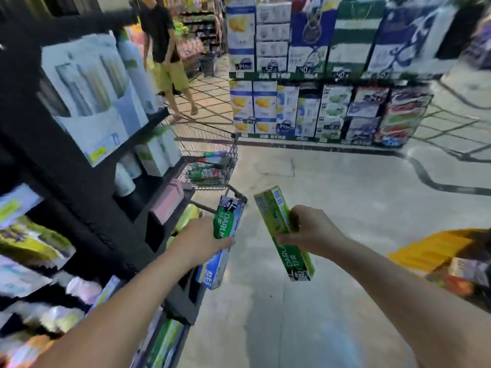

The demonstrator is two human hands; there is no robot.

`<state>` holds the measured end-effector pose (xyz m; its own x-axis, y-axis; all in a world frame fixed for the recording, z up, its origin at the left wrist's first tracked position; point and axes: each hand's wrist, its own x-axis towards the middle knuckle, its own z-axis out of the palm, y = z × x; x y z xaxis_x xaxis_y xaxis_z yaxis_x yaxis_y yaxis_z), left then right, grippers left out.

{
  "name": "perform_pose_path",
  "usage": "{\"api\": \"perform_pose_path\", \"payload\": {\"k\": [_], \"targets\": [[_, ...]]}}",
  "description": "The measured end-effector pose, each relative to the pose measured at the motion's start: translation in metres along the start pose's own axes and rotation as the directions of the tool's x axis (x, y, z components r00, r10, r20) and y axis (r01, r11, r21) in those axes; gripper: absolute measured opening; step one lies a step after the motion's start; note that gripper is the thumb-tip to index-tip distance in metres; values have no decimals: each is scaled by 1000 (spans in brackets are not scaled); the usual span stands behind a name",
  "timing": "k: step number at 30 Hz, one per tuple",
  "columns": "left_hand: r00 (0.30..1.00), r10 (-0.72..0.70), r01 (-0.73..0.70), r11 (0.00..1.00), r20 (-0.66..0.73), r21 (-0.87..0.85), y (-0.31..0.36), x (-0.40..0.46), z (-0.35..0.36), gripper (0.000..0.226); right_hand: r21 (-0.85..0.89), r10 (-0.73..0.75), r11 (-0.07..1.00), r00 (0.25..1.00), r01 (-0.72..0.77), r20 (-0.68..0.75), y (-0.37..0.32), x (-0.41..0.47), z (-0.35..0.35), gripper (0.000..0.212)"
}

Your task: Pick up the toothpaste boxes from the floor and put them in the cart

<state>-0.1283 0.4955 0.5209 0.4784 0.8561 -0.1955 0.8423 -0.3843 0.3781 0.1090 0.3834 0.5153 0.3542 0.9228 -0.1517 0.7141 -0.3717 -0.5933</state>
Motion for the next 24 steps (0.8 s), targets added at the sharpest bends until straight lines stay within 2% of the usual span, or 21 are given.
{"api": "perform_pose_path", "payload": {"k": [2,10,16,24], "targets": [[1000,18,-18,999,16,-41,5,49,-9,40,2,23,1000,999,-23,-28,3,40,-15,42],[999,-17,23,993,52,-117,27,230,-16,43,12,32,999,999,-32,-21,32,209,-52,42],[988,-130,139,983,81,-119,47,360,-17,46,11,-3,1000,997,2,78,55,367,-81,43],[957,-285,289,943,49,-165,38,488,-44,47,-59,-122,988,958,142,261,29,556,-83,46]]}}
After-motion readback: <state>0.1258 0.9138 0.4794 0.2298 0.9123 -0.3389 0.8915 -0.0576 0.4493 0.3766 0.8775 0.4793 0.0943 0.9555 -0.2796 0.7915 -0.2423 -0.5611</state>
